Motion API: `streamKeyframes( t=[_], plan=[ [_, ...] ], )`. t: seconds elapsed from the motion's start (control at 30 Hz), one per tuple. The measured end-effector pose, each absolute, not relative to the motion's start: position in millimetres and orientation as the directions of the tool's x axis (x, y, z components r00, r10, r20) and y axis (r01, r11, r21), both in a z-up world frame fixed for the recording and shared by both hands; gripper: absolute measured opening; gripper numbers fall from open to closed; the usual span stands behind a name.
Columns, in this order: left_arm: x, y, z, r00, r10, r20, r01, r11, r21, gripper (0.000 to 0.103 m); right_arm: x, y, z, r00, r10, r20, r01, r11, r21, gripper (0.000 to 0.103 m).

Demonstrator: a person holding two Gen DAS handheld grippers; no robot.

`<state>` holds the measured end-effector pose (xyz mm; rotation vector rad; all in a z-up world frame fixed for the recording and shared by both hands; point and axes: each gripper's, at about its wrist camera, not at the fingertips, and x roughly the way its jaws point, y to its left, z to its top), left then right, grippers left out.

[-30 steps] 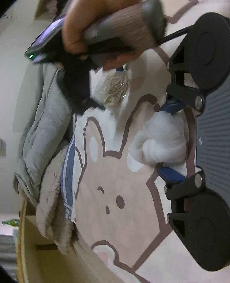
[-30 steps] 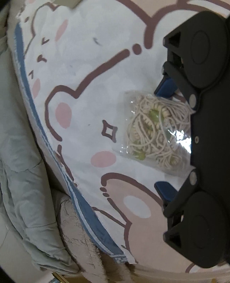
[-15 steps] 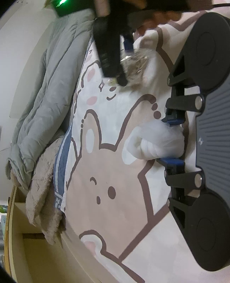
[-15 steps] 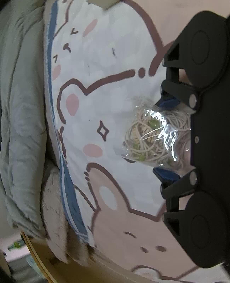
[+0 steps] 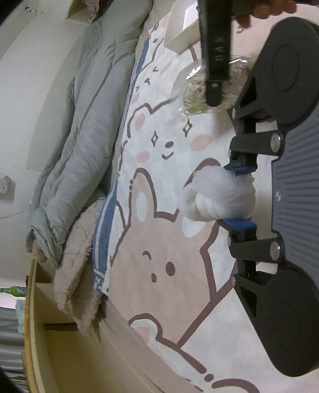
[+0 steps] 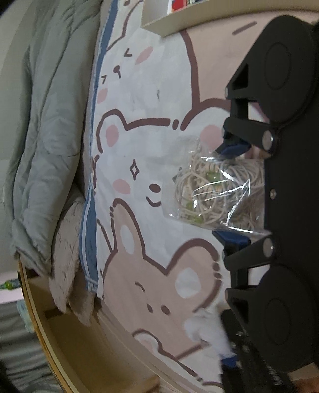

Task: Organize objects
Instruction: 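Carry rubber-band bag with right tool toward tray while left tool carries cotton wad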

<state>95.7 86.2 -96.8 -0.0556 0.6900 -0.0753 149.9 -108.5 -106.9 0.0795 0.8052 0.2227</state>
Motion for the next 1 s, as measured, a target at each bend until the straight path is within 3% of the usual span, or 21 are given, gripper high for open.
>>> streamKeyframes(
  t=[1.0],
  plan=[
    [-3.2, 25.3, -19.5, 0.796, -0.116, -0.594, 0.124, 0.992, -0.027, 0.036, 4.9, -185.8, -15.7, 0.796, 0.212, -0.567, -0.199, 0.976, 0.086, 0.06]
  ],
)
